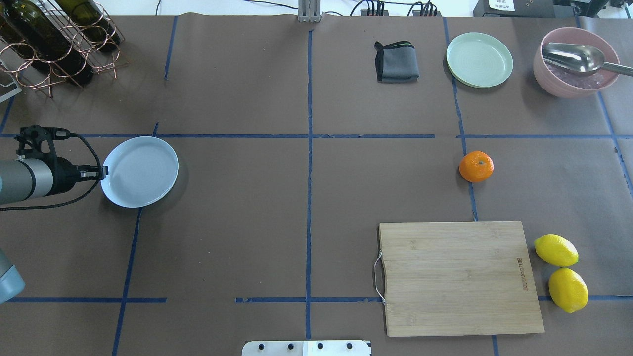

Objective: Pick orange to plate
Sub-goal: 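Reach the left gripper to the light blue plate's rim and grip it, then slide the light blue plate with the left gripper toward the table center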

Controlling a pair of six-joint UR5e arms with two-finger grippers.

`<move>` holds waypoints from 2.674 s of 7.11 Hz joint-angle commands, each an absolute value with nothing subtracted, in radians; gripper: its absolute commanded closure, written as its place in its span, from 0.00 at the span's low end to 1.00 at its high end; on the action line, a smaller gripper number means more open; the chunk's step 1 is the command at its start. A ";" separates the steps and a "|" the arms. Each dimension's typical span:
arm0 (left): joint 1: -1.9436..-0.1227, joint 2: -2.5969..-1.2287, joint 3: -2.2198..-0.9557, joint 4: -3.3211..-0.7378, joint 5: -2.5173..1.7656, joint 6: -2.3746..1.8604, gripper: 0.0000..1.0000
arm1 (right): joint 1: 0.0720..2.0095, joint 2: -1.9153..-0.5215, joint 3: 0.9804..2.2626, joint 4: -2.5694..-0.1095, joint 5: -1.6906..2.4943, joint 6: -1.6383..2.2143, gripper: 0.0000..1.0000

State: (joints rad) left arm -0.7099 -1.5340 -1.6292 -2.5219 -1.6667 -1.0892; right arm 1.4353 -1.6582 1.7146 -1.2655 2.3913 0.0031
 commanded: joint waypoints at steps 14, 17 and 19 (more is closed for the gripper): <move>-0.469 -2.192 -1.543 -2.042 -1.595 -1.445 1.00 | 1.434 -1.660 1.703 -1.266 2.391 0.005 0.00; -0.474 -2.180 -1.552 -2.040 -1.601 -1.341 0.00 | 1.436 -1.660 1.698 -1.264 2.391 0.003 0.00; -0.527 -2.105 -1.714 -1.914 -1.615 -1.130 0.00 | 1.436 -1.660 1.698 -1.264 2.391 0.002 0.00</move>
